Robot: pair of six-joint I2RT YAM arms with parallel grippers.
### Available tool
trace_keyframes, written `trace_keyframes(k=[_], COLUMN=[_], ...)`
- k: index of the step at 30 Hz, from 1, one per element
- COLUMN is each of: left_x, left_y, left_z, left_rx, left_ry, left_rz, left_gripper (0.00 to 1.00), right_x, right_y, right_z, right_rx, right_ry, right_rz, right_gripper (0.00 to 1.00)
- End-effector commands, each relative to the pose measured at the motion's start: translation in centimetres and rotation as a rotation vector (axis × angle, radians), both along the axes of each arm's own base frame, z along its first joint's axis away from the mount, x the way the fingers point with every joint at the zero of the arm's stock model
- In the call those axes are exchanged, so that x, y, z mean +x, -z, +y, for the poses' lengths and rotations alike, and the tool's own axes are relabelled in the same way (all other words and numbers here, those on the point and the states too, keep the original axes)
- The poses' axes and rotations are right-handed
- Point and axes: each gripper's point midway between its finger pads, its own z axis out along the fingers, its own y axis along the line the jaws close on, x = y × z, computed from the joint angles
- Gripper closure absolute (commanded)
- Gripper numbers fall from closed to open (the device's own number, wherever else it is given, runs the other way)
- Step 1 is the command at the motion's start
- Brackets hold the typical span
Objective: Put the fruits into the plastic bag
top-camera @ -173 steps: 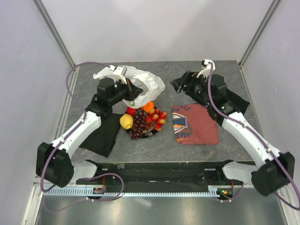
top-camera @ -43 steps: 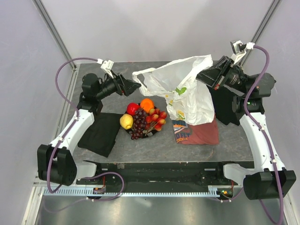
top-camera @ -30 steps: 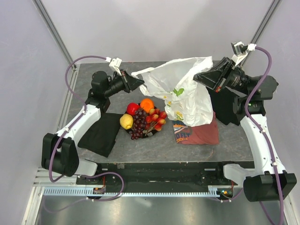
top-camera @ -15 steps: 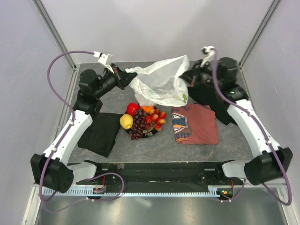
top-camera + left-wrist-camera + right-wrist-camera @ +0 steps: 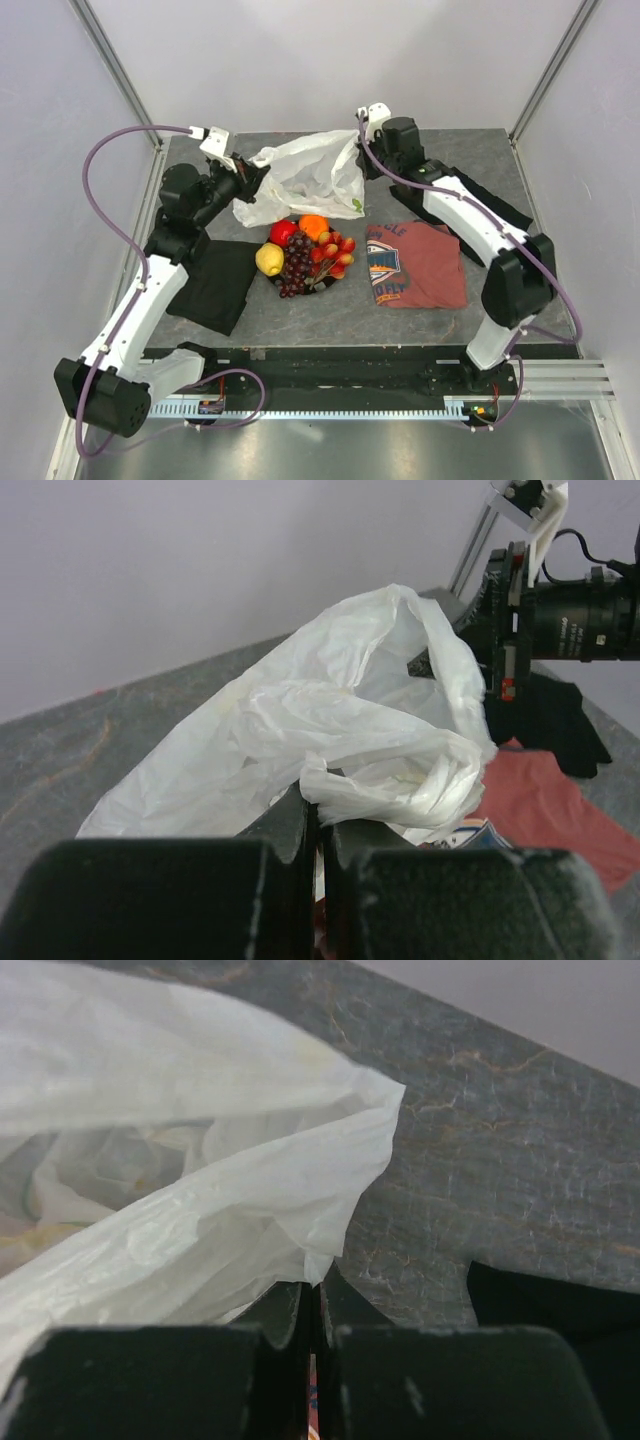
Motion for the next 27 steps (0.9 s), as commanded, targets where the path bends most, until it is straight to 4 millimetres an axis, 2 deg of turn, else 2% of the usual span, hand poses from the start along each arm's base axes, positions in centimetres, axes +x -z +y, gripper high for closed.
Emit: trace_keyframes(k=[1, 2, 4, 5, 8, 12, 13, 14, 15, 16, 17, 18, 19, 20, 22, 24, 25, 26, 27], left_x=[-0.2, -0.2, -0.2, -0.3, -0.2, -0.7, -0.6, -0.6, -0.4, -0.1, 0.0, 0.3, 0.6, 0.9, 1.5, 1.9, 2.0, 2.1, 2.0], left_y=[7.8, 8.9, 9.4, 9.2, 9.0, 8.9, 8.7, 8.6, 7.6, 7.5, 6.9, 5.8, 5.8, 5.6, 4.5, 4.7, 4.8, 5.2, 5.7], left_z=[0.8, 0.5, 0.2, -0.1, -0.5, -0.9, -1.0, -1.0, -1.1, -1.3, -1.5, -1.7, -1.9, -1.9, -2.0, -2.1, -2.0, -1.7, -1.6], left_rx=[0.048, 0.049, 0.040, 0.037, 0.029, 0.010, 0.006, 0.002, -0.007, -0.009, -0.021, -0.031, -0.036, -0.044, -0.051, -0.047, -0.046, -0.043, -0.043], left_ry=[-0.047, -0.035, -0.024, -0.004, 0.014, 0.040, 0.042, 0.041, 0.043, 0.047, 0.056, 0.064, 0.067, 0.065, 0.066, 0.070, 0.071, 0.064, 0.060], left_rz=[0.237, 0.274, 0.311, 0.316, 0.332, 0.349, 0.346, 0.347, 0.331, 0.336, 0.336, 0.320, 0.330, 0.336, 0.321, 0.329, 0.331, 0.337, 0.348], left_gripper=[0.98, 0.98, 0.98, 0.98, 0.98, 0.98, 0.99, 0.98, 0.98, 0.98, 0.98, 0.98, 0.98, 0.98, 0.98, 0.99, 0.99, 0.98, 0.98], right_x=[2.5, 2.8, 3.3, 3.3, 3.5, 2.8, 2.4, 1.9, 1.6, 1.0, 0.4, -0.2, -0.6, -1.4, -2.7, -3.8, -4.5, -5.4, -5.9], right_y=[4.3, 5.9, 6.6, 7.5, 6.8, 5.2, 5.3, 4.5, 4.2, 4.5, 3.3, 3.7, 3.4, 2.1, 1.2, 1.3, 2.0, 0.9, 0.7], right_z=[-0.8, -0.8, -0.5, -0.4, -0.1, -0.4, -0.6, -0.8, -0.9, -1.2, -1.6, -2.0, -2.3, -2.7, -4.0, -5.3, -6.2, -6.8, -7.3], right_rx=[-0.031, -0.042, -0.026, -0.035, -0.010, 0.011, 0.011, 0.018, 0.019, 0.016, 0.025, 0.018, 0.020, 0.030, 0.027, -0.006, -0.031, -0.025, -0.025], right_ry=[0.128, 0.143, 0.159, 0.163, 0.168, 0.178, 0.180, 0.180, 0.178, 0.180, 0.184, 0.190, 0.194, 0.198, 0.229, 0.260, 0.285, 0.291, 0.294], right_rz=[0.054, 0.085, 0.110, 0.137, 0.147, 0.137, 0.141, 0.135, 0.132, 0.143, 0.127, 0.136, 0.133, 0.116, 0.100, 0.107, 0.117, 0.098, 0.091], right_gripper=[1.00, 0.96, 0.92, 0.89, 0.79, 0.49, 0.38, 0.32, 0.28, 0.21, 0.18, 0.15, 0.13, 0.12, 0.09, 0.07, 0.06, 0.06, 0.06])
